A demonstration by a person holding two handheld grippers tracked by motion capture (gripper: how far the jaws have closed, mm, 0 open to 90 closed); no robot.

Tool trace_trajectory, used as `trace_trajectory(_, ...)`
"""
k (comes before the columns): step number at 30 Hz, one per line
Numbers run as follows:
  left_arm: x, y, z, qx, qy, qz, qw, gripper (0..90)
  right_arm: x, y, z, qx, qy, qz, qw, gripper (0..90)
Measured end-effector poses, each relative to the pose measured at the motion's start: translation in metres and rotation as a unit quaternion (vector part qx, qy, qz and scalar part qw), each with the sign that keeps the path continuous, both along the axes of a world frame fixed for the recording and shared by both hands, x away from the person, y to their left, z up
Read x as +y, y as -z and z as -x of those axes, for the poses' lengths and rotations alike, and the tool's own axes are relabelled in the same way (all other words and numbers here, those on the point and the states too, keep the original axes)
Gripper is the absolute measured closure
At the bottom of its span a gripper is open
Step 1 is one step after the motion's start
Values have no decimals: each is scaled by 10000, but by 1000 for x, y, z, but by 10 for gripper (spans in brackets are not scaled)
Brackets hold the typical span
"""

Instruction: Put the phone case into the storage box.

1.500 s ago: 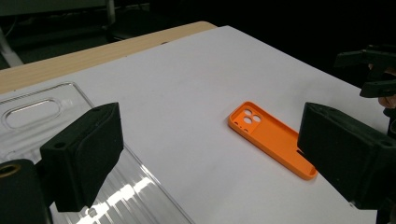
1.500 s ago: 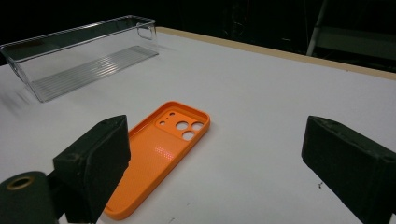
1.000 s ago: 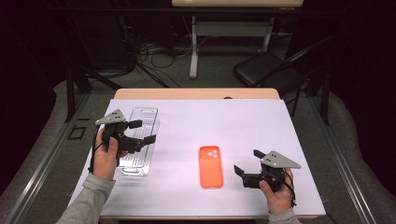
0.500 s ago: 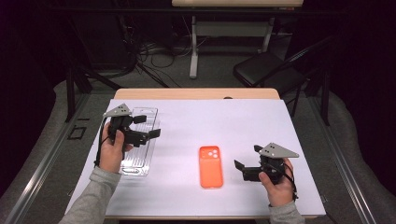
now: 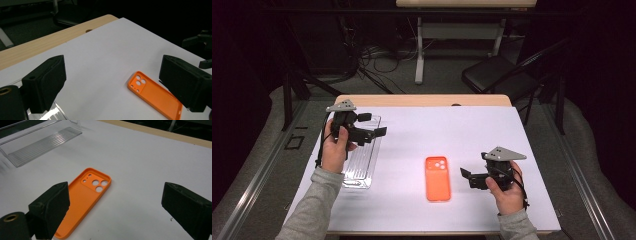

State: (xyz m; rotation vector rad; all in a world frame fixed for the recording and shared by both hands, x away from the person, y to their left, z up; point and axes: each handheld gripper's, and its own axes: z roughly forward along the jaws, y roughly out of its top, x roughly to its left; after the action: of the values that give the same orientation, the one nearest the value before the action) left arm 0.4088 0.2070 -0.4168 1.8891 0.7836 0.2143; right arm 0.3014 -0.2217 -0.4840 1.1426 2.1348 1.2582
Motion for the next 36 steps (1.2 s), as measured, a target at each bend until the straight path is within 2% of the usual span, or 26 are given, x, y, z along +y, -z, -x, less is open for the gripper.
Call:
trace_trajectory(4, -1, -1, -2, -63, -3, 20, 10000, 74, 2, 0, -1, 35, -2, -7, 10000, 78)
trace_trajectory(5, -1, -1, -3, -112, -37, -111, 9999, 75, 4, -1, -2, 80, -5, -15, 10000, 78)
trace_trajectory(7, -1, -2, -3, -138, -78, -122, 9998, 75, 5, -1, -3, 128, -22, -6, 9999, 79)
trace_trajectory(9, 2, -3, -3, -150, -96, -34, 9998, 75, 6, -1, -4, 134, -30, 2, 9999, 78)
trace_trajectory(18, 7, -3, 0, -60, -107, 66, 9999, 73, 16, -5, -11, 224, -121, 81, 9996, 79)
trace_trajectory(20, 8, -1, 0, -17, -200, 4, 9998, 73, 17, -5, -12, 250, -133, 93, 9996, 78)
trace_trajectory(22, 11, 1, -1, 64, -251, 89, 9996, 73, 20, -5, -14, 290, -156, 126, 9994, 79)
trace_trajectory(25, 13, 1, 0, 105, -365, 55, 9993, 73, 24, -5, -17, 354, -177, 179, 9991, 78)
trace_trajectory(30, 13, -2, 6, 62, -265, 158, 9995, 40, 29, -3, -24, 484, -212, 315, 9981, 78)
trace_trajectory(31, 13, -3, 8, 59, -250, 135, 9996, 22, 31, -1, -26, 575, -223, 371, 9974, 78)
trace_trajectory(33, 11, -4, 11, 20, -332, -12, 9994, 22, 32, 0, -27, 600, -231, 396, 9971, 78)
trace_trajectory(36, 10, -3, 12, 45, -332, -79, 9994, 22, 35, 1, -32, 737, -322, 473, 9956, 78)
